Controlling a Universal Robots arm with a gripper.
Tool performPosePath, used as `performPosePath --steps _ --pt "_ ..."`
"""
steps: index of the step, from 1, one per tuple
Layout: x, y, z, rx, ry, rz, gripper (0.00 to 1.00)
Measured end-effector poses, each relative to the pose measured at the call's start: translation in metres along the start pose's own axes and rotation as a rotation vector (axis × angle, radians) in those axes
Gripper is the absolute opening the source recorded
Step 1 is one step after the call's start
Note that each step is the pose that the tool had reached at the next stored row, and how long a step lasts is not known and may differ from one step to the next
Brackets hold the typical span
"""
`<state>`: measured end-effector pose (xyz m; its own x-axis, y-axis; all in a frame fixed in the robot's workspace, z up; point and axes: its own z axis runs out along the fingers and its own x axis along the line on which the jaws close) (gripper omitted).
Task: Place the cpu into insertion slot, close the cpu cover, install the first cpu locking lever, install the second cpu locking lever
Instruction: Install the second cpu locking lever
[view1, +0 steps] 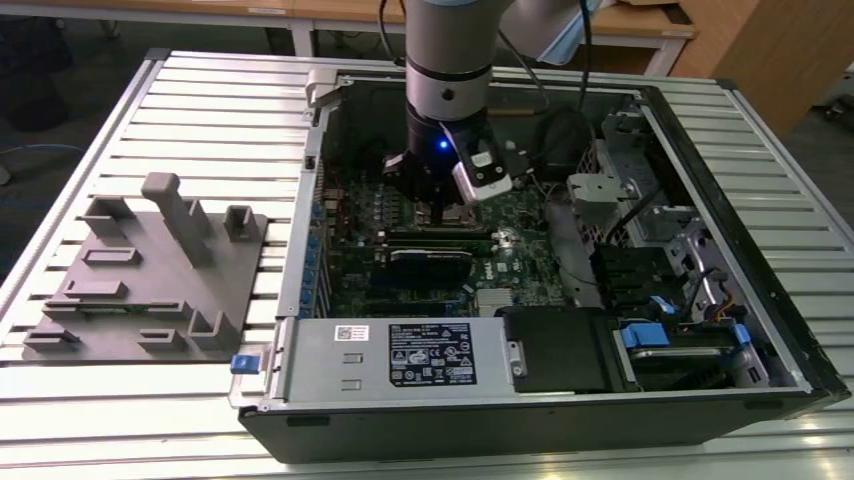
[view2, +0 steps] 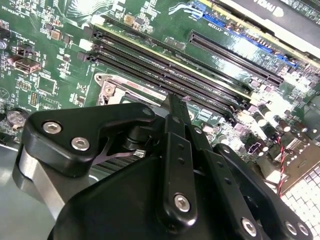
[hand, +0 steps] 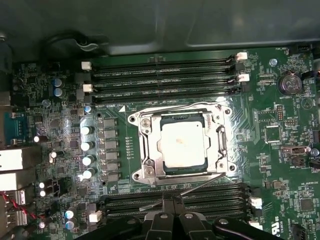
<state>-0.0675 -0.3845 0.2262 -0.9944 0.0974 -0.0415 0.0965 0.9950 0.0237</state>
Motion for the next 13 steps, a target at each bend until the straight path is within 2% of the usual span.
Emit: performPosePath --steps 3,13 --pt "0.0012 -0.0001 0.0011 -0.0002 -0.0002 0.0 0.1" --pt "0.0132 -0.0015 0.0075 -0.0004 -0.0026 0.0 0.1"
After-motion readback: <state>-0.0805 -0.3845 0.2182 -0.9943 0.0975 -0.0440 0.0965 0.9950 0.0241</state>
